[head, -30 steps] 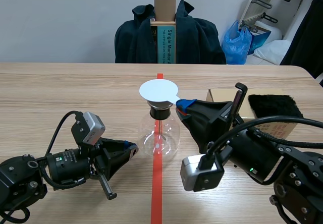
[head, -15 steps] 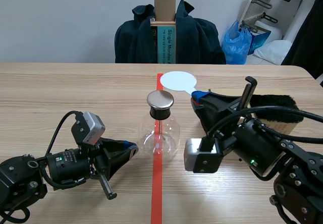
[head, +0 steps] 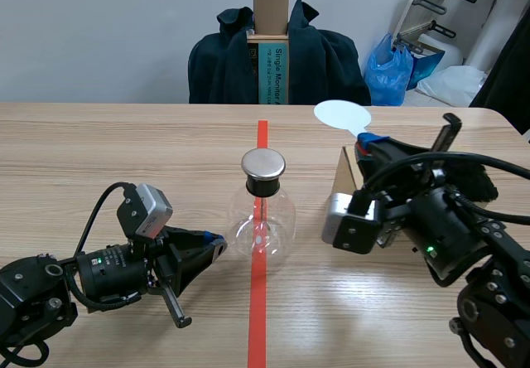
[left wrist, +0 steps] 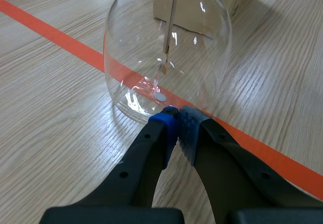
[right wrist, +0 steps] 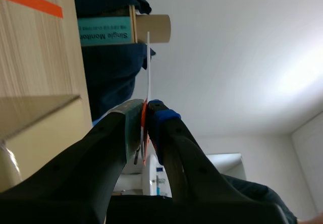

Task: Do the electroscope experiment.
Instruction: 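Move the plate toward and away from the electroscope, then rub the plate on the fur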

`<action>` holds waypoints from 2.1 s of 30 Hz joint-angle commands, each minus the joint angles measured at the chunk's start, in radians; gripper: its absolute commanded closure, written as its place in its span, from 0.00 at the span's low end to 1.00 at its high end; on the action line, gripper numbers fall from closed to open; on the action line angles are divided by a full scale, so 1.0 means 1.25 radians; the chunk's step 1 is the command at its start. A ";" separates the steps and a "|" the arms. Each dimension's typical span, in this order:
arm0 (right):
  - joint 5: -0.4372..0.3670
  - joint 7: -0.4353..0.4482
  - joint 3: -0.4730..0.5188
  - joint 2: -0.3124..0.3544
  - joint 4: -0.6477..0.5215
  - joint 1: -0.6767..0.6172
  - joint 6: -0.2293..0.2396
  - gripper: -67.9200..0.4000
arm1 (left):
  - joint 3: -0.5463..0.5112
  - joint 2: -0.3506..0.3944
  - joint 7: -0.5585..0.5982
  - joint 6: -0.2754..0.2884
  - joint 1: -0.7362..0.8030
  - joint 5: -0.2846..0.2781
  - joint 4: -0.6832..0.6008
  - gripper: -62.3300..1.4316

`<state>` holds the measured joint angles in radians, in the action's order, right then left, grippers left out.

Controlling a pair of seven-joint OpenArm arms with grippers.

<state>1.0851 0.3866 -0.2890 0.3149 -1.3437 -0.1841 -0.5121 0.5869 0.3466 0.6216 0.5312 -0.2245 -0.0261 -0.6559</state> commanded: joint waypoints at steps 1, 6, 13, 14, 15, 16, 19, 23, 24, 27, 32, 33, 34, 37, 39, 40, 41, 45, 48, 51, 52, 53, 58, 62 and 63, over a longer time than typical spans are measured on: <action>-0.019 0.001 0.020 0.023 -0.034 -0.011 -0.021 0.98 | -0.002 -0.002 0.011 0.002 -0.004 -0.005 -0.011 0.93; -0.078 0.002 0.066 0.045 -0.115 -0.048 -0.068 0.98 | -0.002 -0.001 0.011 0.002 -0.004 -0.005 -0.011 0.93; -0.180 0.019 0.176 0.063 -0.275 -0.098 -0.075 0.98 | -0.002 0.010 0.012 0.002 -0.004 -0.005 -0.011 0.93; -0.188 0.019 0.193 0.063 -0.292 -0.105 -0.075 0.98 | -0.002 0.016 0.013 0.004 -0.004 -0.005 -0.013 0.93; -0.193 0.019 0.208 0.063 -0.308 -0.110 -0.075 0.98 | -0.003 0.020 0.014 0.005 -0.004 -0.006 -0.017 0.93; -0.202 0.019 0.222 0.063 -0.322 -0.115 -0.075 0.98 | -0.005 0.027 0.014 0.005 -0.002 -0.006 -0.023 0.93; -0.224 0.019 0.258 0.063 -0.347 -0.128 -0.075 0.98 | -0.005 0.055 0.014 0.005 0.013 -0.009 -0.061 0.93; -0.251 0.025 0.299 0.063 -0.352 -0.143 -0.075 0.98 | -0.005 0.126 0.012 0.011 0.069 -0.012 -0.172 0.93; -0.253 0.025 0.309 0.063 -0.352 -0.146 -0.075 0.98 | -0.009 0.149 0.011 0.012 0.090 -0.012 -0.209 0.93; -0.272 0.024 0.335 0.063 -0.352 -0.157 -0.075 0.98 | -0.044 0.220 0.011 0.015 0.170 -0.034 -0.324 0.93; -0.300 0.023 0.378 0.063 -0.352 -0.167 -0.075 0.98 | -0.155 0.349 0.010 0.059 0.338 -0.104 -0.517 0.48; -0.302 0.023 0.386 0.063 -0.352 -0.169 -0.075 0.98 | -0.182 0.369 0.008 0.070 0.373 -0.116 -0.550 0.35; -0.304 0.021 0.395 0.063 -0.352 -0.172 -0.075 0.98 | -0.212 0.388 0.008 0.084 0.410 -0.125 -0.581 0.23; -0.322 0.013 0.403 0.062 -0.352 -0.175 -0.075 0.98 | -0.295 0.418 0.008 0.110 0.508 -0.138 -0.652 0.00; -0.324 0.002 0.403 0.059 -0.352 -0.174 -0.076 0.98 | -0.342 0.419 0.008 0.110 0.557 -0.138 -0.678 0.00; -0.324 -0.003 0.403 0.059 -0.352 -0.175 -0.075 0.98 | -0.360 0.417 0.009 0.110 0.574 -0.138 -0.687 0.00; -0.324 -0.006 0.403 0.058 -0.352 -0.175 -0.075 0.98 | -0.375 0.416 0.009 0.110 0.588 -0.138 -0.693 0.00; -0.324 -0.010 0.403 0.058 -0.352 -0.174 -0.076 0.98 | -0.392 0.414 0.008 0.110 0.609 -0.138 -0.704 0.00; -0.324 -0.037 0.404 0.058 -0.352 -0.174 -0.076 0.98 | -0.392 0.414 0.008 0.110 0.609 -0.138 -0.704 0.00; -0.324 -0.074 0.404 0.059 -0.351 -0.175 -0.075 0.98 | -0.392 0.412 0.007 0.110 0.609 -0.138 -0.703 0.00; -0.321 -0.085 0.404 0.059 -0.348 -0.175 -0.075 0.98 | -0.392 0.412 0.006 0.110 0.609 -0.138 -0.703 0.00; -0.317 -0.093 0.404 0.059 -0.342 -0.175 -0.075 0.98 | -0.392 0.412 0.005 0.110 0.609 -0.138 -0.703 0.00; -0.285 -0.062 0.400 0.047 -0.260 -0.173 -0.075 0.98 | -0.392 0.412 0.005 0.110 0.609 -0.138 -0.703 0.00; -0.232 0.020 0.381 -0.005 -0.170 -0.158 -0.076 0.98 | -0.392 0.412 0.005 0.110 0.609 -0.138 -0.703 0.00; -0.213 0.032 0.374 -0.017 -0.152 -0.156 -0.075 0.98 | -0.392 0.412 0.005 0.110 0.609 -0.138 -0.703 0.00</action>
<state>0.8135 0.4210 0.1928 0.3027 -1.5204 -0.3965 -0.5911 0.0917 0.8684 0.6121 0.6640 0.5484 -0.1844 -1.5314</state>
